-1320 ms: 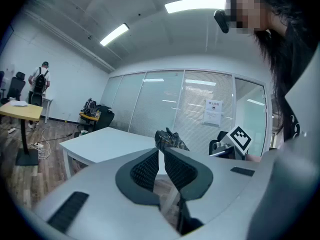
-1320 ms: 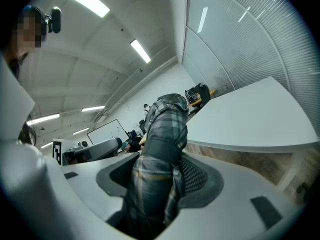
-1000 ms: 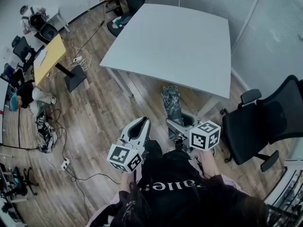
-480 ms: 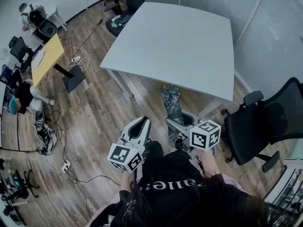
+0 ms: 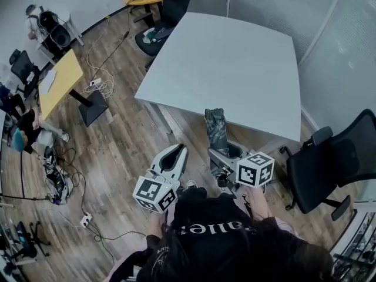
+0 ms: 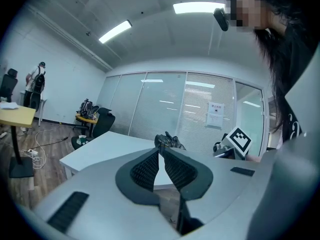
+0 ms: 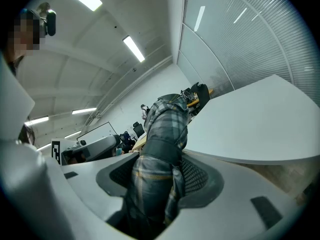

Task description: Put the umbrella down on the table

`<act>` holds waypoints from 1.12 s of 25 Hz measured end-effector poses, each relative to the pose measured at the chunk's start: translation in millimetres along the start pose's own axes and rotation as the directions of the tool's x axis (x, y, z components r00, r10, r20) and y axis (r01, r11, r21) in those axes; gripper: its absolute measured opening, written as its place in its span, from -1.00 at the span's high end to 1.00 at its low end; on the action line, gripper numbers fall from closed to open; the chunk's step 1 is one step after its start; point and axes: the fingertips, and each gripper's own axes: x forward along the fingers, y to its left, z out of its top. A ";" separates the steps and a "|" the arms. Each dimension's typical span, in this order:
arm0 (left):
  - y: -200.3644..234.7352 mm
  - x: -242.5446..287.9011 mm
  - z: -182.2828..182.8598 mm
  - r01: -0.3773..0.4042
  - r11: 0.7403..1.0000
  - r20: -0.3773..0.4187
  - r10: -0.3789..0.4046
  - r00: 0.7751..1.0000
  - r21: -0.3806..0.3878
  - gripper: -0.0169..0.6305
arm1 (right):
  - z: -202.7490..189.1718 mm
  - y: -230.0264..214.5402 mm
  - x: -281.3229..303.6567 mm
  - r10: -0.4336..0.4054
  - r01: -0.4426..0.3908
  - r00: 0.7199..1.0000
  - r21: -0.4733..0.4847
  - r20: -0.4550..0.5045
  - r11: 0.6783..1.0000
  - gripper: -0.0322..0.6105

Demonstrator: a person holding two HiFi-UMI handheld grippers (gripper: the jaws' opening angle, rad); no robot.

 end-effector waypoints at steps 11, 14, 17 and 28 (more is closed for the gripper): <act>76.4 -8.8 10.4 0.023 0.999 -0.005 -0.023 1.000 -0.023 0.81 | 12.9 15.3 70.8 -0.045 0.045 0.999 0.003 -0.006 0.999 0.12; 84.6 -5.2 9.9 0.027 0.999 -0.009 -0.028 1.000 -0.035 0.81 | 15.0 12.6 78.2 -0.057 0.057 0.998 0.013 -0.016 0.998 0.12; 86.7 -2.6 5.6 0.036 0.998 -0.019 -0.037 0.999 -0.044 0.81 | 15.3 7.5 80.9 -0.067 0.067 0.998 0.022 -0.017 0.997 0.12; 125.4 31.8 11.2 0.012 0.998 -0.022 -0.013 1.000 -0.056 0.81 | 41.6 -36.0 123.3 -0.076 0.077 0.997 0.047 -0.024 0.996 0.12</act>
